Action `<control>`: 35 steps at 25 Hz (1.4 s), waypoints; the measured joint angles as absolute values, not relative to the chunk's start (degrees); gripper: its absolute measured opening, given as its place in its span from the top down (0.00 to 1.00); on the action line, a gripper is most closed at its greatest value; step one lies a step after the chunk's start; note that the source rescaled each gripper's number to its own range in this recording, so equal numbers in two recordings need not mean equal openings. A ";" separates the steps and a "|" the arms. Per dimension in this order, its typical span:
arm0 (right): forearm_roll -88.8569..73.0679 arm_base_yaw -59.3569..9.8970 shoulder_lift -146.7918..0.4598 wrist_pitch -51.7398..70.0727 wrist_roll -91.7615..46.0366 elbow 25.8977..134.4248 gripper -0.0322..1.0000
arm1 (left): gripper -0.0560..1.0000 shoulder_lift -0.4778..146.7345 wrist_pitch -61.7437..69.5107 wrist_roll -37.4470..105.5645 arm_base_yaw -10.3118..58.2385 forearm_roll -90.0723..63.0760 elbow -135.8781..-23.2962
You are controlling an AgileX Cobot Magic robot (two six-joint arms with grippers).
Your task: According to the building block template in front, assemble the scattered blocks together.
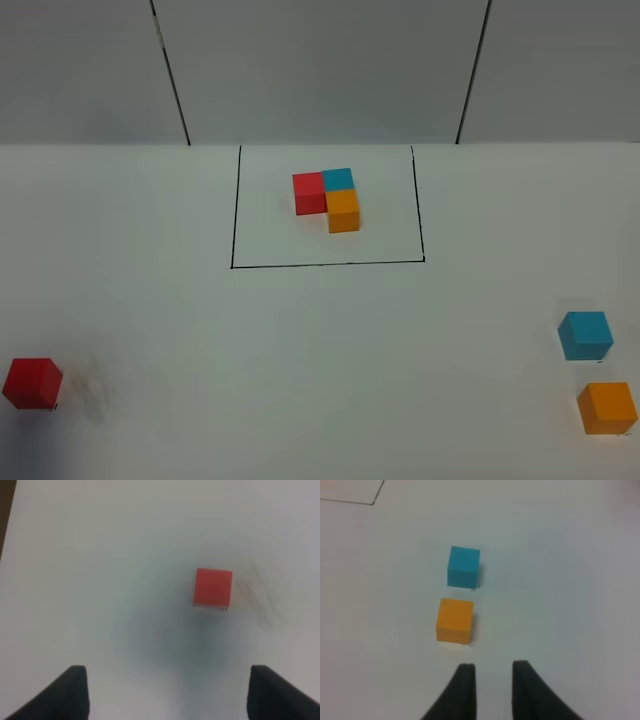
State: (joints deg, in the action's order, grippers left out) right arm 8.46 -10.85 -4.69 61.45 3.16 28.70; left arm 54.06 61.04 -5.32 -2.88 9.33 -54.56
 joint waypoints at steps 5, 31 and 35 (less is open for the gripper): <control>8.46 -10.85 -4.69 61.45 3.16 28.70 0.97 | 0.31 61.96 61.53 -3.38 -2.88 9.45 -55.68; 8.46 -10.85 -4.69 61.45 3.16 28.70 0.97 | 0.08 82.25 51.05 -3.50 -2.88 4.84 -55.76; 8.46 -10.85 -4.69 61.45 3.16 28.70 0.97 | 0.10 86.07 49.04 -3.50 -2.88 4.78 -55.76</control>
State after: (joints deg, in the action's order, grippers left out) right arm 8.46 -10.85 -4.69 61.45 3.16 28.70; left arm 86.07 49.04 -3.50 -2.88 4.78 -55.76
